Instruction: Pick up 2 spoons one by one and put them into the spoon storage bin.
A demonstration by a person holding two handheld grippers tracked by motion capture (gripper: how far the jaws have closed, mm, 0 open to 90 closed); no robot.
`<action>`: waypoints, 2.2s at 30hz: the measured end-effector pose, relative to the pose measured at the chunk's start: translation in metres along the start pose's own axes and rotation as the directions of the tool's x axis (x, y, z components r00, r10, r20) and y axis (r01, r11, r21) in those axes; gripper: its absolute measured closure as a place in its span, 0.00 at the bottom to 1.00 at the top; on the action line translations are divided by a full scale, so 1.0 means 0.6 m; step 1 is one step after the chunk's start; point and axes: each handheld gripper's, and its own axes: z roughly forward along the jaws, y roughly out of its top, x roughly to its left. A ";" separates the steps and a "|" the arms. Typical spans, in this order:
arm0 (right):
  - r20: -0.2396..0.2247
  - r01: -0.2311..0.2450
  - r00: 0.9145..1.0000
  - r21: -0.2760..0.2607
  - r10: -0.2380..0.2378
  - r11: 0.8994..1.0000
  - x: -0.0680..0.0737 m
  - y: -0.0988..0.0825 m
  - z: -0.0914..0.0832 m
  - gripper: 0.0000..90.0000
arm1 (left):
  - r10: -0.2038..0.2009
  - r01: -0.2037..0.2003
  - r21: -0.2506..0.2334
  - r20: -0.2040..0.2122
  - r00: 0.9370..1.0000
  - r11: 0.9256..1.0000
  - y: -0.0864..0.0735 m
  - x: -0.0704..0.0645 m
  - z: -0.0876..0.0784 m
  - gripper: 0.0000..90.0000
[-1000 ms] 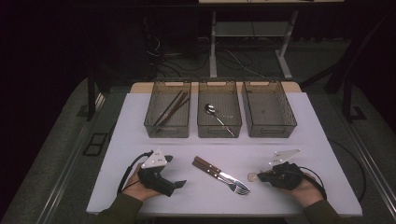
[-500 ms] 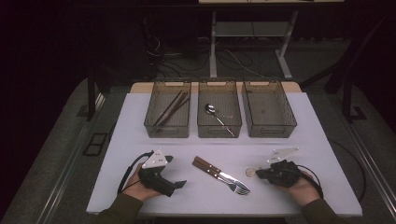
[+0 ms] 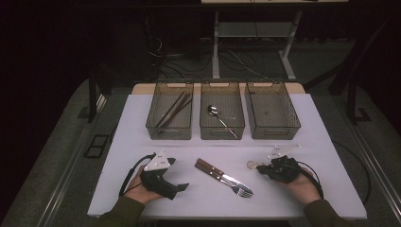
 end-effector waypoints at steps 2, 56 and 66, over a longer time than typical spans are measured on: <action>0.006 -0.006 1.000 -0.002 0.006 1.000 -0.003 0.002 0.002 0.99 | -0.002 0.002 -0.001 0.000 1.000 1.000 0.000 0.000 0.000 0.00; 0.037 0.000 0.999 0.006 0.000 1.000 -0.080 -0.047 -0.043 0.79 | 0.019 -0.019 0.014 0.016 1.000 1.000 0.000 -0.002 0.004 0.00; 0.035 0.013 0.999 0.005 -0.014 1.000 -0.080 -0.047 -0.042 0.82 | 0.017 -0.017 0.012 0.019 1.000 1.000 0.000 -0.001 0.004 0.00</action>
